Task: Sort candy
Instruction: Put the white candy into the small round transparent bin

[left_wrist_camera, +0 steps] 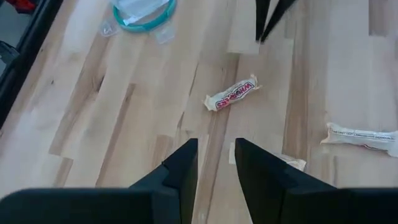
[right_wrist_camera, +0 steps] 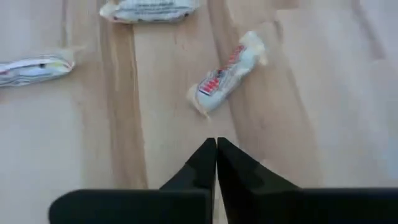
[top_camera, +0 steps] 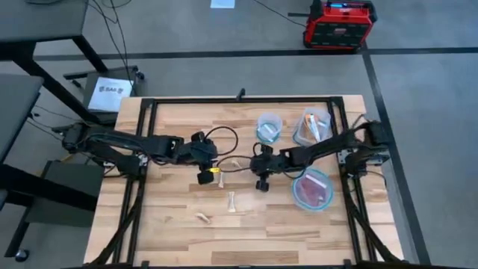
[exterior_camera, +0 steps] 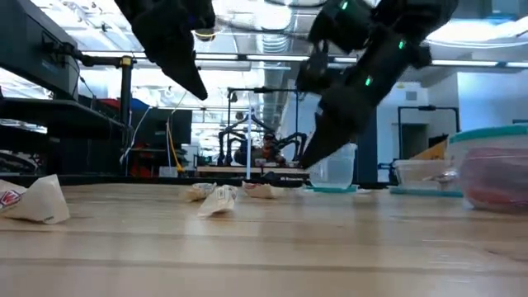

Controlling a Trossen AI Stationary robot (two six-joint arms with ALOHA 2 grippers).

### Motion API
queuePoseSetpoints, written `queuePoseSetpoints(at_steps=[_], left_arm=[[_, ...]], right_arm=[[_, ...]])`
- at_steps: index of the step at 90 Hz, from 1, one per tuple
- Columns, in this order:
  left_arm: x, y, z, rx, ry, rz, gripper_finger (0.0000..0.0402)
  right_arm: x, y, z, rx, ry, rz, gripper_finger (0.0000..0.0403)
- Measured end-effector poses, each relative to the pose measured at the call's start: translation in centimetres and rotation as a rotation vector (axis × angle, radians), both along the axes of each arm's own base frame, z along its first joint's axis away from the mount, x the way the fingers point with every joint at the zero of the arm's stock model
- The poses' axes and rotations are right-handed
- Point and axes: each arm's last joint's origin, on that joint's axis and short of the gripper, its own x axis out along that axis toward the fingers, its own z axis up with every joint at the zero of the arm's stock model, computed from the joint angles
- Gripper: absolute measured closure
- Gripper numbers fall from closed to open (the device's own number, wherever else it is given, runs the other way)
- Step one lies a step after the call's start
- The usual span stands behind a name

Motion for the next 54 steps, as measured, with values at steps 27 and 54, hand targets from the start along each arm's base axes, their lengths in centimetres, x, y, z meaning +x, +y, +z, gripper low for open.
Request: queuePoseSetpoints(at_steps=[27, 54], left_arm=[[-0.5, 0.0, -0.3, -0.011, 0.049, 0.016, 0.0309], [-1.5, 0.1, -0.6, -0.032, 0.125, 0.052, 0.0309]], right_arm=[[2.6, -0.4, -0.6, 0.061, -0.201, -0.049, 0.0339], [4.5, -1.0, -4.5, 0.066, -0.089, -0.087, 0.0176]])
